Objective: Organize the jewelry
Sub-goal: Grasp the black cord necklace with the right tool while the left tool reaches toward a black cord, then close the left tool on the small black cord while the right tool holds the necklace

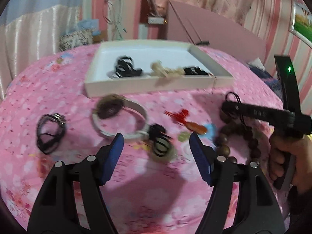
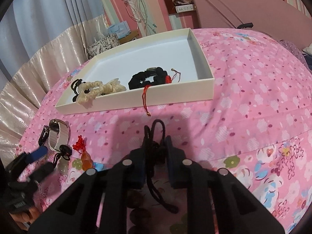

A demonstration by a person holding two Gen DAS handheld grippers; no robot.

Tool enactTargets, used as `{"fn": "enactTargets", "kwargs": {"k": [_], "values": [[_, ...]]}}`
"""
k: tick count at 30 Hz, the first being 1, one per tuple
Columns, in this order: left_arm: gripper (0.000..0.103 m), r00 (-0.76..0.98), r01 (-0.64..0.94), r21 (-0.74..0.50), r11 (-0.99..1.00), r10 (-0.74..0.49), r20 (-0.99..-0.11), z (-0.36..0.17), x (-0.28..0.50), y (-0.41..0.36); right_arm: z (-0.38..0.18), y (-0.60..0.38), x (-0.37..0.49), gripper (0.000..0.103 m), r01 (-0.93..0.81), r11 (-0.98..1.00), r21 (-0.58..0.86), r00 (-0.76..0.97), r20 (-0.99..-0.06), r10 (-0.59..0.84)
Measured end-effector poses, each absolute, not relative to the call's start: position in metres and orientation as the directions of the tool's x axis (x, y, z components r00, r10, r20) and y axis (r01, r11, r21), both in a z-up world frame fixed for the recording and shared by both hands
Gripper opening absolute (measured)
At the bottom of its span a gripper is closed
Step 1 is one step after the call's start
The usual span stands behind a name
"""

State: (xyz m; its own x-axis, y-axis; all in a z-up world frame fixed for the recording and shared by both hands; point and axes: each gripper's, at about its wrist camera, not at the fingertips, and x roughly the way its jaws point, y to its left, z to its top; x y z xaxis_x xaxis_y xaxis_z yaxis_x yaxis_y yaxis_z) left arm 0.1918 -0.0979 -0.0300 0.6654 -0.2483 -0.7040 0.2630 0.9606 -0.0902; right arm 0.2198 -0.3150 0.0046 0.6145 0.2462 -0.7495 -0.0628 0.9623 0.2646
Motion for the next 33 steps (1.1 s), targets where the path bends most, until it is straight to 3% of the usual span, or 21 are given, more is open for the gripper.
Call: {"fn": "enactTargets", "kwargs": {"k": [3,5,8,9,15,16,17,24,33], "values": [[0.069,0.664,0.252,-0.062,0.966,-0.22,-0.715,-0.034,0.197,-0.105,0.003,-0.318,0.221,0.017,-0.061,0.957,0.284,0.613,-0.746,0.261],[0.063,0.674,0.246,-0.066,0.967,-0.22,-0.705,-0.034,0.198,-0.106,0.003,-0.319,0.221,0.017,-0.06,0.956,0.287,0.613,-0.746,0.262],[0.036,0.668,0.243,-0.088,0.966,-0.232,-0.707,-0.036,0.201,-0.103,0.003,-0.319,0.221,0.017,-0.06,0.956,0.286,0.613,-0.746,0.262],[0.017,0.642,0.251,-0.114,0.961,-0.254,-0.723,-0.04,0.204,-0.101,0.003,-0.319,0.221,0.017,-0.06,0.956,0.287,0.612,-0.746,0.263],[0.015,0.634,0.248,-0.153,0.957,-0.28,-0.721,-0.043,0.206,-0.098,0.002,-0.321,0.221,0.017,-0.059,0.952,0.301,0.612,-0.743,0.273],[0.005,0.64,0.248,-0.155,0.956,-0.282,-0.715,-0.042,0.204,-0.097,0.002,-0.321,0.221,0.017,-0.058,0.951,0.303,0.612,-0.742,0.274],[0.003,0.653,0.244,-0.156,0.957,-0.281,-0.703,-0.04,0.202,-0.095,0.002,-0.321,0.222,0.017,-0.058,0.952,0.301,0.612,-0.742,0.273],[0.003,0.679,0.245,-0.154,0.957,-0.283,-0.677,-0.03,0.196,-0.089,0.004,-0.322,0.221,0.014,-0.072,0.953,0.294,0.621,-0.734,0.274],[0.002,0.754,0.265,-0.159,0.951,-0.307,-0.581,0.024,0.185,-0.061,0.037,-0.321,0.2,0.014,-0.139,0.938,0.317,0.697,-0.642,0.32]]}}
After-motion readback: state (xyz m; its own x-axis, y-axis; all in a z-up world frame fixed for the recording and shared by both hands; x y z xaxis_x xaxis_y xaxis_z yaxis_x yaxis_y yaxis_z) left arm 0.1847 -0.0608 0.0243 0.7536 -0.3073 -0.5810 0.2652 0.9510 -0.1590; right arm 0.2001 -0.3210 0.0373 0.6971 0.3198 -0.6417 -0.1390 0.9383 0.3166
